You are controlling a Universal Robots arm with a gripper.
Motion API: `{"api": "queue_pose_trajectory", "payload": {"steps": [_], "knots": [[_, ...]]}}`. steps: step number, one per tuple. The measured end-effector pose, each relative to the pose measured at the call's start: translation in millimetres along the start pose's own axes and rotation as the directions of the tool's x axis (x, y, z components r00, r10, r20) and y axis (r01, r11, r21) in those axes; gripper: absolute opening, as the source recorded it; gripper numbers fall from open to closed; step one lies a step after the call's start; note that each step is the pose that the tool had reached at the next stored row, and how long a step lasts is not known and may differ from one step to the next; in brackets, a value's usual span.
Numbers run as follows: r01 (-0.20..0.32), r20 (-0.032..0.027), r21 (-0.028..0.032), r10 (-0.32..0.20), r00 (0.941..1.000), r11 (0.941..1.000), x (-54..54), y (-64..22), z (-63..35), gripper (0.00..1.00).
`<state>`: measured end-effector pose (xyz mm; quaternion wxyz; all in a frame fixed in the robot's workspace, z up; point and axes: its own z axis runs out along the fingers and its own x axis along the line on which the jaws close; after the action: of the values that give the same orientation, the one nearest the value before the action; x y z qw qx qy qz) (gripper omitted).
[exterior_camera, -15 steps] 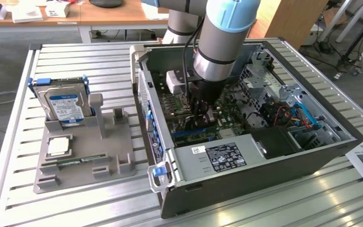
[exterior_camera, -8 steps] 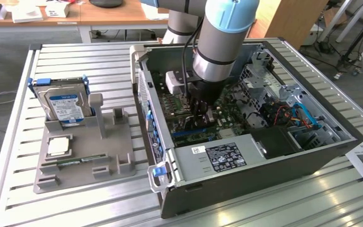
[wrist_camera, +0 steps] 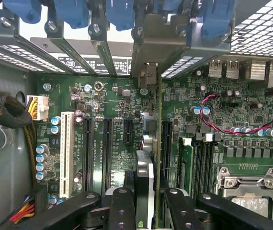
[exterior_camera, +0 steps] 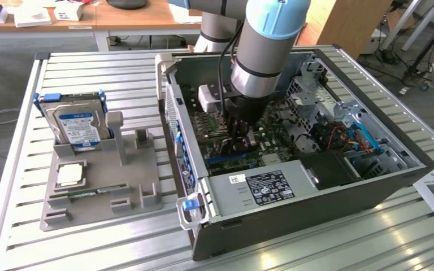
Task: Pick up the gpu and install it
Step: 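Insert the gpu into the slot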
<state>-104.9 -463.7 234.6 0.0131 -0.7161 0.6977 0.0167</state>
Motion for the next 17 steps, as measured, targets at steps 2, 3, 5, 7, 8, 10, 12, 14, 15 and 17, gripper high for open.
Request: {"api": "queue_pose_trajectory", "payload": {"steps": [2,3,5,7,8,10,12,14,15,17], "knots": [[0.0,0.0001,0.0008,0.0,1.0,1.0,0.0,0.0,0.1,0.28],[0.0,0.0,0.0013,0.0,1.0,1.0,0.0,0.0,0.1,0.28],[0.0,-0.0002,0.0075,0.0,1.0,1.0,0.0,0.7,0.2,0.28],[0.001,-0.0005,0.0152,-0.001,1.0,0.9999,0.0,1.4,0.4,0.28],[0.001,-0.0005,0.0181,-0.001,1.0,0.9998,0.0,1.4,0.5,0.28],[0.001,-0.0005,0.0197,-0.001,1.0,0.9998,0.0,1.3,0.6,0.28],[0.001,-0.0004,0.0197,-0.001,1.0,0.9998,0.0,1.2,0.6,0.28],[0.001,-0.0004,0.0198,-0.001,1.0,0.9998,0.0,1.1,0.6,0.28],[0.001,-0.0004,0.0198,-0.001,1.0,0.9998,0.0,1.1,0.7,0.28],[0.001,-0.0004,0.02,-0.001,1.0,0.9998,-0.1,1.4,0.7,0.28]]}}
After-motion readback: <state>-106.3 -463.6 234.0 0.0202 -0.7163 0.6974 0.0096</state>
